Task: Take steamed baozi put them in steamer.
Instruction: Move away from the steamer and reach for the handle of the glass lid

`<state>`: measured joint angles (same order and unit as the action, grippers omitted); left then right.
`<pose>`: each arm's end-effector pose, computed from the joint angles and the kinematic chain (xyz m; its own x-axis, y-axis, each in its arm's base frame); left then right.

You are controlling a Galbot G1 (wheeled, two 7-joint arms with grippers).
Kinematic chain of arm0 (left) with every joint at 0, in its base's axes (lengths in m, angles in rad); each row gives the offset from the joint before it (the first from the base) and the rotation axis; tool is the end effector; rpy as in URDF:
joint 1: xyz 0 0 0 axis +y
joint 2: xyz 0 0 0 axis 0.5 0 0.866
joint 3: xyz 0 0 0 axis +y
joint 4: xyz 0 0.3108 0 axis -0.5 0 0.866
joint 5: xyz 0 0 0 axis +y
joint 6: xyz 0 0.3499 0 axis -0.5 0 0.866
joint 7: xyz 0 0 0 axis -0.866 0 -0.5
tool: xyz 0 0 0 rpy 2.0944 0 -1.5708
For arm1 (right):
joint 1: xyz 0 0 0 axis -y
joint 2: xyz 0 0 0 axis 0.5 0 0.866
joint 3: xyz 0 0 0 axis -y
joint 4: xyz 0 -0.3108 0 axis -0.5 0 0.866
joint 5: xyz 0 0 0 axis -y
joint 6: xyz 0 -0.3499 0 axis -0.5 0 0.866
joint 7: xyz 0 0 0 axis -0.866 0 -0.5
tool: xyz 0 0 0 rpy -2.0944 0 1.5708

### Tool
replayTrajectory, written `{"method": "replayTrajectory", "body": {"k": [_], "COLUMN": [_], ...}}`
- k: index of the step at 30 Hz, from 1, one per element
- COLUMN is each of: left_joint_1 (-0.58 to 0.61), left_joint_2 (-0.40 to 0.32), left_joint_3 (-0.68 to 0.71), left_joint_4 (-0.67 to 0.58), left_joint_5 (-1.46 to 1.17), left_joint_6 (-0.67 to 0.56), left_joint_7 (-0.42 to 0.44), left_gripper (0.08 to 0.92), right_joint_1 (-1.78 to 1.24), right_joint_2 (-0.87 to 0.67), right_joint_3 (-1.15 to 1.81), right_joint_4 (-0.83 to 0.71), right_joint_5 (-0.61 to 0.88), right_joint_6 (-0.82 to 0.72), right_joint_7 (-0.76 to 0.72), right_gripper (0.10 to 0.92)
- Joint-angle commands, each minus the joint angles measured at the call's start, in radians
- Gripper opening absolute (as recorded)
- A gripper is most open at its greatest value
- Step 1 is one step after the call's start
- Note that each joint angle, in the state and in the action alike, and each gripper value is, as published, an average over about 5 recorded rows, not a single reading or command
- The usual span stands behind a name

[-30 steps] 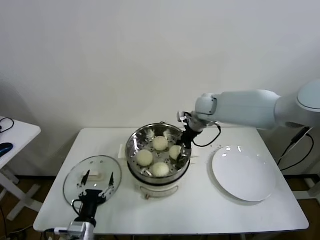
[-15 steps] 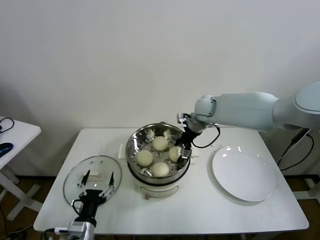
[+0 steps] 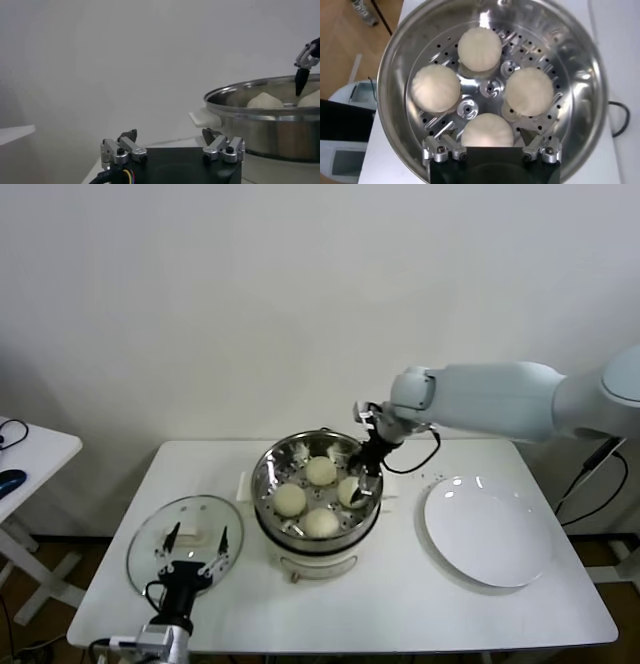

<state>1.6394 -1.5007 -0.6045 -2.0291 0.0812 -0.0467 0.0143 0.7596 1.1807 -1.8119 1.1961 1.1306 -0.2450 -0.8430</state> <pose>0.1736 0.0362 -0.3022 -0.9962 -0.0189 0.0855 -0.0031 0.9834 0.1815 0.5342 0.0504 -0.1034 -0.0168 -0.3767 0.9262 -0.9995 -0.0195 -0.0261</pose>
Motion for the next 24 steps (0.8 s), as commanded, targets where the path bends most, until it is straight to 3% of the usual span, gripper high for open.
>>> {"method": "replayTrajectory", "body": {"k": [1,14,19,24], "left_joint_1": [-0.008,-0.010,-0.007,-0.011], "left_joint_2": [0.005,0.028,0.030,0.026], "left_joint_3": [-0.008,-0.006,0.001,0.006], "left_joint_4": [0.008,0.018,0.016,0.021], "left_joint_5": [0.010,0.070,0.085,0.090], "left_joint_6": [-0.014,-0.176,-0.188,-0.185], "left_joint_7": [0.001,-0.005,-0.006,-0.015], "left_gripper": [0.823,0.823,0.823,0.823], "right_joint_1": [0.001,-0.157,-0.495,-1.053], "right_joint_2": [-0.128,-0.575,-0.735,-0.805], "right_joint_3": [0.152,0.444,0.808,1.374], "right_joint_4": [0.037,0.320,0.400,0.474], "right_joint_5": [-0.024,-0.192,-0.306,-0.435], "right_joint_6": [0.006,0.095,0.136,0.194], "right_joint_7": [0.034,0.244,0.357,0.464], "right_gripper": [0.823,0.823,0.823,0.823]}}
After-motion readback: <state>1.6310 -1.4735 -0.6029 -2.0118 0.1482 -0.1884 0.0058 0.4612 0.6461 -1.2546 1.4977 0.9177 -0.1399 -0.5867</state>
